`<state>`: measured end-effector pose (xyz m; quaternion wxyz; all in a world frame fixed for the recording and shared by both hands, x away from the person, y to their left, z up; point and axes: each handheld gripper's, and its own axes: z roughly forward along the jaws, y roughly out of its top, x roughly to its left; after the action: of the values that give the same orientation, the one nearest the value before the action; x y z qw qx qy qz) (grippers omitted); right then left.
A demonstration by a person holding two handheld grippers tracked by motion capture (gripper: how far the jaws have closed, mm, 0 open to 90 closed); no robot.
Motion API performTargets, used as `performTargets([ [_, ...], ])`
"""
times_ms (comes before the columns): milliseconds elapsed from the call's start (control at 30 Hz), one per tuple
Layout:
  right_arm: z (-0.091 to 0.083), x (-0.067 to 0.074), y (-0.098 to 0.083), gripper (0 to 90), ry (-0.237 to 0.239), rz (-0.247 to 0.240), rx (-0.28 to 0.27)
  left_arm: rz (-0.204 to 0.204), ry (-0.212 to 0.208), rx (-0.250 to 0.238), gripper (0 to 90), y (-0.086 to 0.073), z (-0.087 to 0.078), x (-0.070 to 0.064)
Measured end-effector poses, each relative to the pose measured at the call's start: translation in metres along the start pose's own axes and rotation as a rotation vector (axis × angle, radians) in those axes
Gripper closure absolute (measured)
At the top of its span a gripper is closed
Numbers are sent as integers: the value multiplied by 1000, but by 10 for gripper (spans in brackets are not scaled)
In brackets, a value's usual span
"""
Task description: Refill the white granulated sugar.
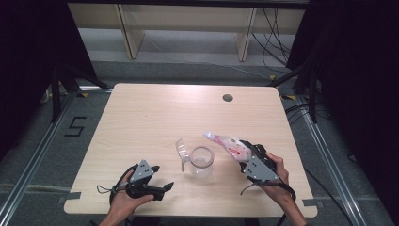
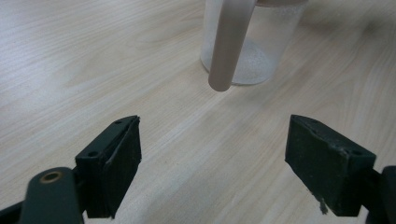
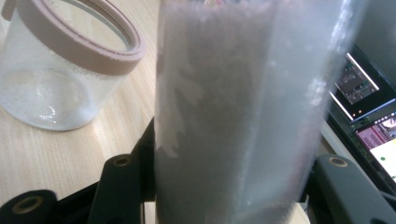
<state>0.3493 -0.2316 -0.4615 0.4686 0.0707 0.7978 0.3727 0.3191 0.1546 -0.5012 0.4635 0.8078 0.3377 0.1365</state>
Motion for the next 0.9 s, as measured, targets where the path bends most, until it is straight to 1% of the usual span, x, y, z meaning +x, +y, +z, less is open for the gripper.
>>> performTargets([
  [33, -1, 1, 1, 482, -4, -4, 4, 0, 3, -1, 181, 0, 0, 0],
  [67, 0, 1, 1, 482, -4, -39, 2, 1, 3, -1, 180, 0, 0, 0],
  [100, -1, 2, 1, 483, -8, -28, 11, 1, 3, -1, 180, 0, 0, 0],
  [133, 0, 2, 2, 483, -7, -54, 16, 2, 7, 2, 180, 0, 0, 0],
  [233, -1, 4, 2, 483, -19, -90, 31, 3, 4, 2, 180, 0, -1, 0],
  [267, -1, 3, 2, 484, -18, -121, 34, 2, 3, 0, 180, 0, 0, 0],
  [300, -1, 4, 2, 484, -25, -119, 45, 0, 3, 0, 180, 0, 0, 0],
  [400, -2, 6, 2, 485, -28, -135, 51, 3, 0, 2, 180, 0, 0, 0],
  [433, -2, 5, 2, 485, -29, -149, 53, 0, 0, 3, 180, 0, 0, 0],
  [467, -2, 4, 3, 485, -32, -192, 48, -7, 1, 2, 180, 0, 0, 0],
  [500, -3, 7, 3, 486, -35, -176, 61, -16, 1, 1, 180, -1, 0, 0],
  [533, -3, 7, 3, 486, -40, -183, 64, -15, 6, 1, 180, -1, 0, 0],
  [567, -3, 6, 4, 486, -38, -223, 58, -14, 6, 0, 180, -1, 0, 0],
  [600, -3, 7, 4, 487, -46, -215, 62, -15, 6, 0, 180, -1, 0, 0],
  [633, -2, 6, 3, 487, -52, -226, 50, -16, 3, 0, 180, -1, 0, 0],
  [667, -2, 4, 4, 487, -54, -269, 50, -15, 1, 1, 180, -1, 0, 0],
  [700, -3, 7, 3, 488, -63, -257, 61, -13, 1, 2, 180, -1, 0, 0],
  [733, -3, 7, 4, 488, -63, -287, 66, -12, 1, 2, 180, -1, 0, 0],
  [800, -3, 8, 3, 488, -66, -289, 64, -4, 1, 3, 180, 0, 0, 0],
  [833, -3, 8, 4, 489, -64, -286, 66, 8, -1, 4, 180, 0, 0, 0],
  [867, -3, 7, 5, 489, -67, -327, 63, 6, -1, 4, 180, 0, 0, 0],
  [900, -3, 9, 4, 489, -69, -296, 65, -2, 0, -2, 180, 0, 1, 0],
])
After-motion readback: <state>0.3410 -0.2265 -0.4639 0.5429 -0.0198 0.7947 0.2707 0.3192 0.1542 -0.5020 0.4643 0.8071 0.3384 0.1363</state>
